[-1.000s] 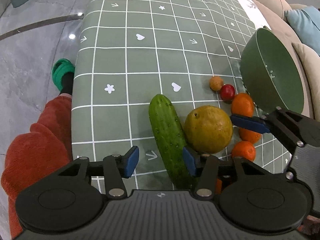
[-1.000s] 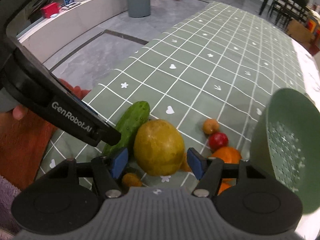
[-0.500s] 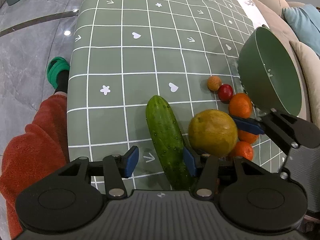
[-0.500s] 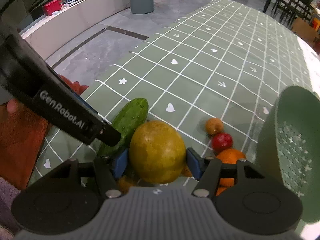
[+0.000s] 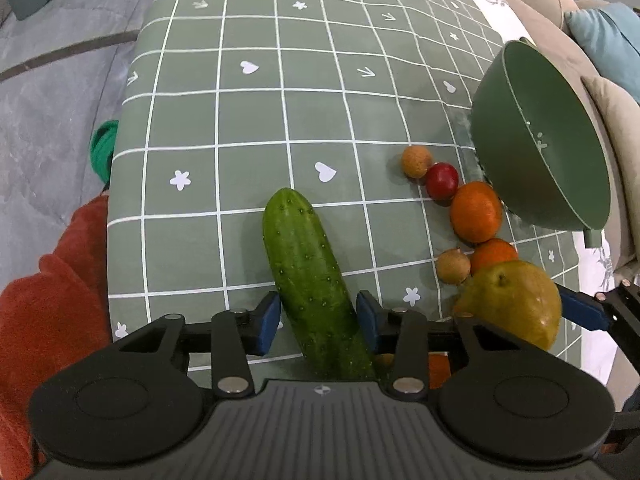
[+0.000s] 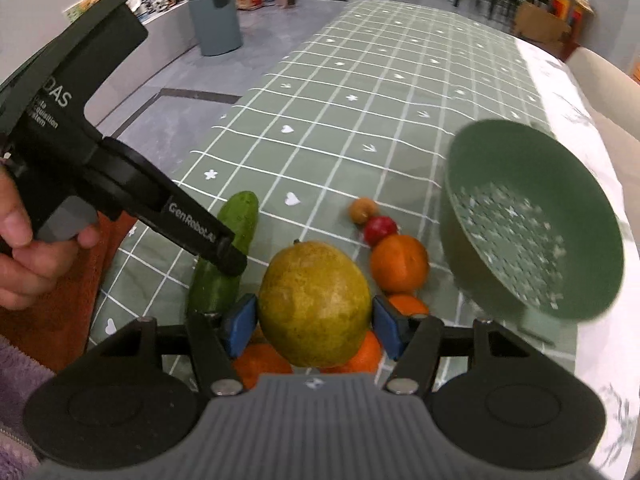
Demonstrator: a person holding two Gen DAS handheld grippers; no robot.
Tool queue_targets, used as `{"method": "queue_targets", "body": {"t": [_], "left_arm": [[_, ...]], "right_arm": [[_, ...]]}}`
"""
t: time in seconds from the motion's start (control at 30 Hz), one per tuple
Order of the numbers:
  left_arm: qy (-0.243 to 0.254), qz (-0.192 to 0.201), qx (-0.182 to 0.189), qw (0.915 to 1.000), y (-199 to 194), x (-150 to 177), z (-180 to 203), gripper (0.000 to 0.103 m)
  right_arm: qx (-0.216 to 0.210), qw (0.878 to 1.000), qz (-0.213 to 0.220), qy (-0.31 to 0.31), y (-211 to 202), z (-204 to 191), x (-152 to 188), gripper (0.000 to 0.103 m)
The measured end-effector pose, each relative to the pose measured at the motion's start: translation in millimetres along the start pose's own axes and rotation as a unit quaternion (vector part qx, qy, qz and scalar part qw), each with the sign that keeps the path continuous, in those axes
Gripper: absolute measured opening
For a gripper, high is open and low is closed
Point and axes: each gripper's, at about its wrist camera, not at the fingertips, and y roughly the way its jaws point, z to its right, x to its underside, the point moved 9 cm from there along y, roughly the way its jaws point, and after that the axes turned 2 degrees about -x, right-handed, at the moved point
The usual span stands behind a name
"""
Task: Organize fruits
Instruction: 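Close the right tool on the yellow fruit while the left tool closes on the cucumber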
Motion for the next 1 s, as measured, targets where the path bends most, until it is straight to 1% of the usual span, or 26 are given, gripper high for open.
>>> {"method": "queue_targets", "body": {"t": [0.13, 0.17, 0.23, 0.27, 0.3, 0.33, 0.37, 0.4, 0.43, 0.47, 0.5, 0.53, 0.57, 0.6, 0.63, 0.67, 0.73, 0.8, 1.0], "left_arm": [[0.015, 0.016, -0.004, 0.9998, -8, 2, 5, 0.036], [0.018, 0.021, -0.003, 0.9996, -12, 3, 6, 0.029], [0.019, 0.039, 0.017, 0.9989, -25, 1, 10, 0.0], [0.021, 0.051, 0.038, 0.9978, -36, -1, 15, 0.0], [0.029, 0.062, 0.044, 0.9966, -44, -4, 19, 0.0], [0.044, 0.077, 0.037, 0.9954, -52, -7, 23, 0.0], [0.058, 0.087, 0.018, 0.9943, -58, -10, 27, 0.0], [0.069, 0.087, 0.0, 0.9938, -58, -12, 28, 0.0], [0.074, 0.08, -0.005, 0.994, -55, -13, 29, 0.0], [0.081, 0.065, -0.003, 0.9946, -51, -12, 30, 0.001], [0.083, 0.055, 0.0, 0.9951, -47, -10, 30, 0.004], [0.082, 0.054, -0.007, 0.9952, -45, -9, 29, 0.013], [0.082, 0.057, -0.018, 0.9949, -43, -7, 28, 0.028], [0.08, 0.057, -0.023, 0.9949, -40, -7, 27, 0.036], [0.076, 0.057, -0.017, 0.9954, -37, -7, 28, 0.047], [0.072, 0.054, -0.007, 0.9959, -33, -7, 29, 0.05], [0.062, 0.039, 0.005, 0.9973, -26, -4, 29, 0.05], [0.057, 0.026, 0.006, 0.998, -16, -3, 32, 0.051], [0.054, 0.006, 0.009, 0.9985, 5, 0, 41, 0.051]], "right_arm": [[0.011, 1.0, 0.005, 0.023, -9, 7, 7, 0.059], [0.013, 0.999, 0.007, 0.028, -10, 9, 7, 0.059], [0.018, 0.999, 0.014, 0.039, -17, 12, 7, 0.059], [0.02, 0.999, 0.017, 0.042, -19, 14, 6, 0.059], [0.023, 0.999, 0.02, 0.045, -22, 15, 5, 0.059], [0.026, 0.998, 0.024, 0.047, -25, 17, 4, 0.059], [0.029, 0.998, 0.026, 0.048, -27, 18, 3, 0.059], [0.031, 0.998, 0.026, 0.049, -28, 18, 3, 0.059], [0.034, 0.998, 0.025, 0.051, -28, 19, 2, 0.059], [0.035, 0.998, 0.026, 0.051, -28, 20, 2, 0.059], [0.034, 0.998, 0.026, 0.052, -28, 19, 2, 0.059], [0.033, 0.998, 0.027, 0.054, -28, 19, 3, 0.059], [0.032, 0.997, 0.027, 0.057, -28, 19, 4, 0.059], [0.03, 0.997, 0.027, 0.06, -28, 19, 6, 0.059], [0.027, 0.997, 0.027, 0.063, -27, 19, 7, 0.059], [0.024, 0.997, 0.026, 0.065, -27, 18, 8, 0.059], [0.025, 0.997, 0.022, 0.068, -25, 20, 11, 0.059], [0.029, 0.997, 0.019, 0.071, -24, 22, 12, 0.059], [0.033, 0.996, 0.016, 0.082, -23, 31, 15, 0.059]]}}
